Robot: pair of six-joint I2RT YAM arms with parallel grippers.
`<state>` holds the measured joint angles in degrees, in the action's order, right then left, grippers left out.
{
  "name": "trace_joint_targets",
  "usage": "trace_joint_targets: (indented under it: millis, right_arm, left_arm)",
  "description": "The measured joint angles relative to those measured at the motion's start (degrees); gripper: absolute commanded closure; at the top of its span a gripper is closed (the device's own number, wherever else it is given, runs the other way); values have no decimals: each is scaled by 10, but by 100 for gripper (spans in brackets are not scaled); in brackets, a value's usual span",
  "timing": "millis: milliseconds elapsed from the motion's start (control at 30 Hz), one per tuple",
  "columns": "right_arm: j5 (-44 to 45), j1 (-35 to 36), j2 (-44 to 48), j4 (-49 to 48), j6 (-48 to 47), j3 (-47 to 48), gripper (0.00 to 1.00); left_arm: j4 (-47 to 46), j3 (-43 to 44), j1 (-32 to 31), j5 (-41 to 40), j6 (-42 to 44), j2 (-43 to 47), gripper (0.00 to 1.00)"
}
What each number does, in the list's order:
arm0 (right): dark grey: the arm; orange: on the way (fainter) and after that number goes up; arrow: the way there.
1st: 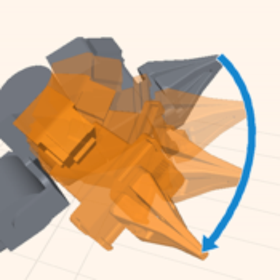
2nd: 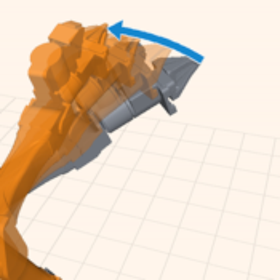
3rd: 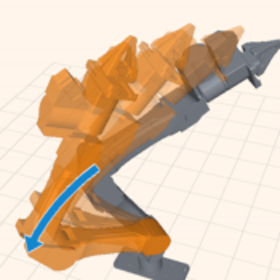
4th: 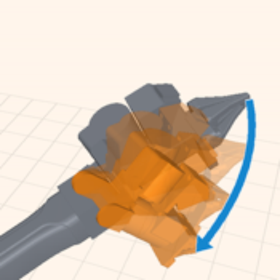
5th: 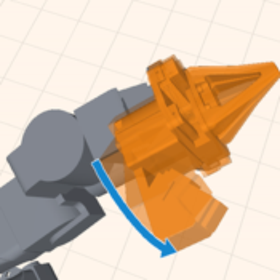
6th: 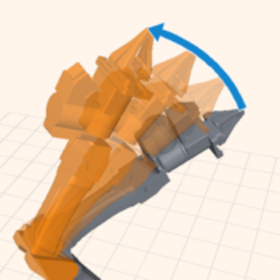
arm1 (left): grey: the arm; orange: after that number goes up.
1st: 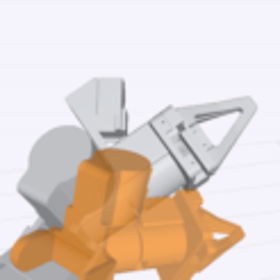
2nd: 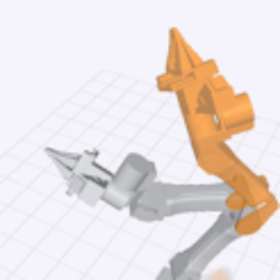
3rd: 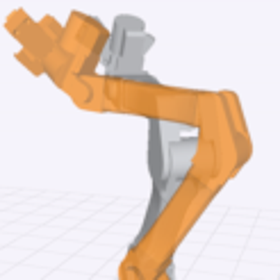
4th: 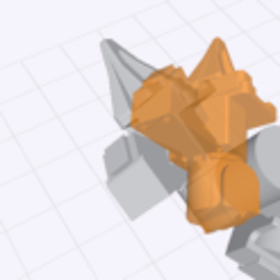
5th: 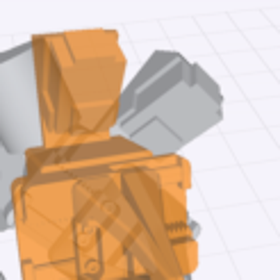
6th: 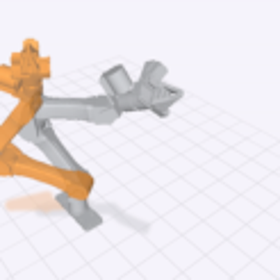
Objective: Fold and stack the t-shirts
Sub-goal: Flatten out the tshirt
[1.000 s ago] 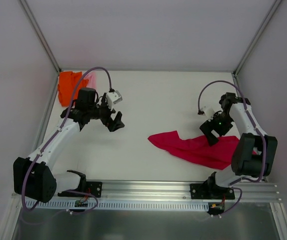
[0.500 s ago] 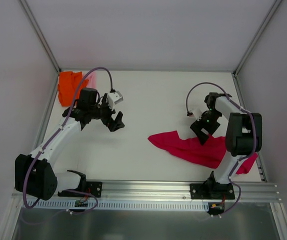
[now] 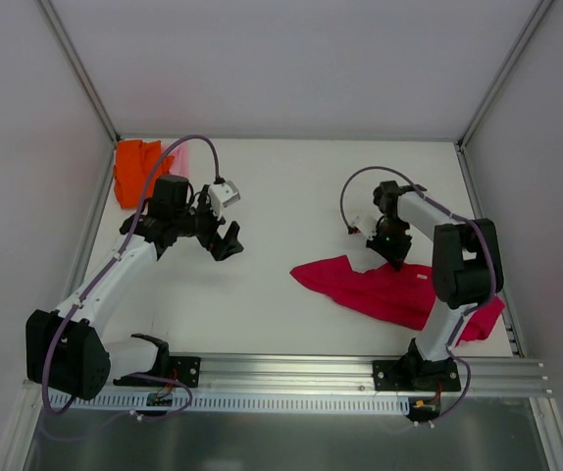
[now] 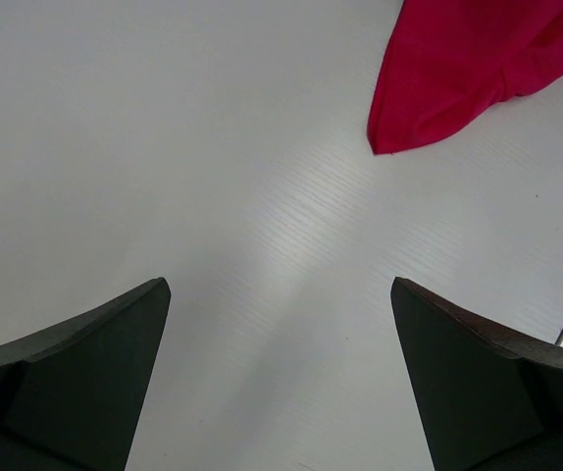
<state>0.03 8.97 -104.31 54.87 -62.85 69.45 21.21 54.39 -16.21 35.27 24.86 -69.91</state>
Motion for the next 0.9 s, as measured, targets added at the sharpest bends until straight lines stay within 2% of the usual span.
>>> trace_joint_targets:
  millis: [200,433,900]
  right_arm:
    - [85,105,-7,-45,14,35,99]
    - [107,200,-26,-94,32,128,99]
    - [118,295,-26,-144,66,303,99]
  left_arm:
    - [0,0,0,0,0,-1,1]
    - [0,-11,0,0,2,2,1]
    - [-24,-63,-4,-11,7,96,1]
